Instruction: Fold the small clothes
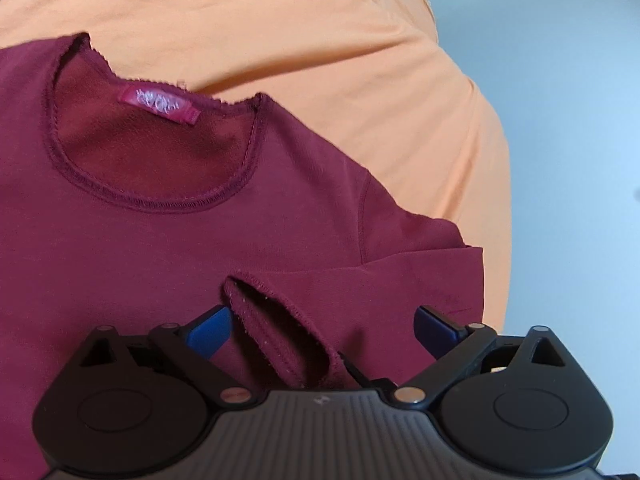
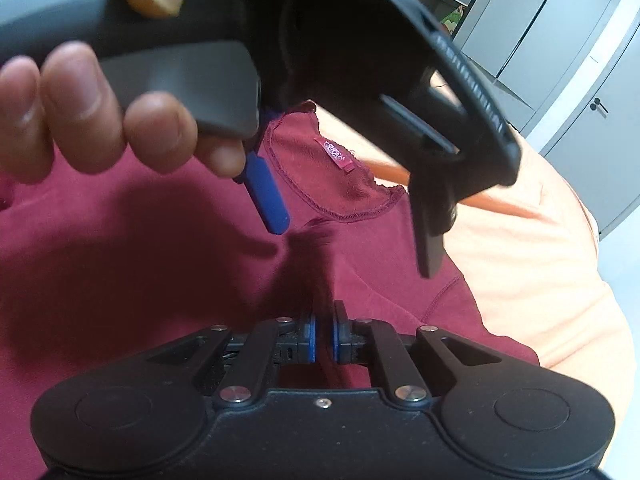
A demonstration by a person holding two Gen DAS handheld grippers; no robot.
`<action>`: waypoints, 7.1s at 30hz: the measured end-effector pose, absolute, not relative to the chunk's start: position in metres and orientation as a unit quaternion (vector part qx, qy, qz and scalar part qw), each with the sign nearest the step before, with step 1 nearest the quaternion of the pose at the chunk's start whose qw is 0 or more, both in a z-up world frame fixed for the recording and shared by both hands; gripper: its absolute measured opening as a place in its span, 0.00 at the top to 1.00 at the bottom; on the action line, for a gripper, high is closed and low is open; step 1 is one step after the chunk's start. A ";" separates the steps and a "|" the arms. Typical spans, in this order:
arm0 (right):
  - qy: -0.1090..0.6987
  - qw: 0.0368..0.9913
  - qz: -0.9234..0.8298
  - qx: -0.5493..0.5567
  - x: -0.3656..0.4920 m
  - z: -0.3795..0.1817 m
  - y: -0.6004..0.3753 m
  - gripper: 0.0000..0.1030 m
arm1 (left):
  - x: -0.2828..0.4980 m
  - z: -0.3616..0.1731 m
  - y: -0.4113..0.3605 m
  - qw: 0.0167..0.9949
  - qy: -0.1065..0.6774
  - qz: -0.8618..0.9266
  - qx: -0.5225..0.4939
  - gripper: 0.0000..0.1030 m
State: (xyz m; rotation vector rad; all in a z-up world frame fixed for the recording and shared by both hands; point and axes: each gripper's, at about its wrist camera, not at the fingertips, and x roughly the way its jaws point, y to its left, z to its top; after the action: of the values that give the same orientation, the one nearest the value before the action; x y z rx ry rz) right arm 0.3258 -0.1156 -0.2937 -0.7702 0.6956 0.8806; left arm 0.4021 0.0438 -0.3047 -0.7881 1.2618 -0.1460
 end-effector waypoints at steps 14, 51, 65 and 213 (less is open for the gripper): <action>0.328 0.786 0.392 -0.348 0.341 -0.301 -0.115 0.91 | 0.397 -0.327 0.041 0.703 0.584 -0.059 -0.401 0.84; 0.525 0.796 0.265 0.140 0.559 -0.326 -0.234 0.61 | 0.319 -0.279 0.239 0.795 0.474 0.205 -0.318 0.95; 0.495 0.830 0.254 -0.032 0.562 -0.321 -0.203 0.94 | 0.338 -0.301 0.226 0.791 0.506 0.187 -0.287 0.95; 0.464 0.832 0.290 0.085 0.338 -0.104 0.014 0.07 | 0.234 -0.198 0.313 0.928 0.302 0.070 -0.209 0.91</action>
State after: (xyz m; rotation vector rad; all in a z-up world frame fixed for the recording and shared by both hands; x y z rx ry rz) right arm 0.3379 0.0140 -0.1042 0.1799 0.9838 0.6157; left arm 0.2337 0.3132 -0.1984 -0.4275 0.6183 0.1444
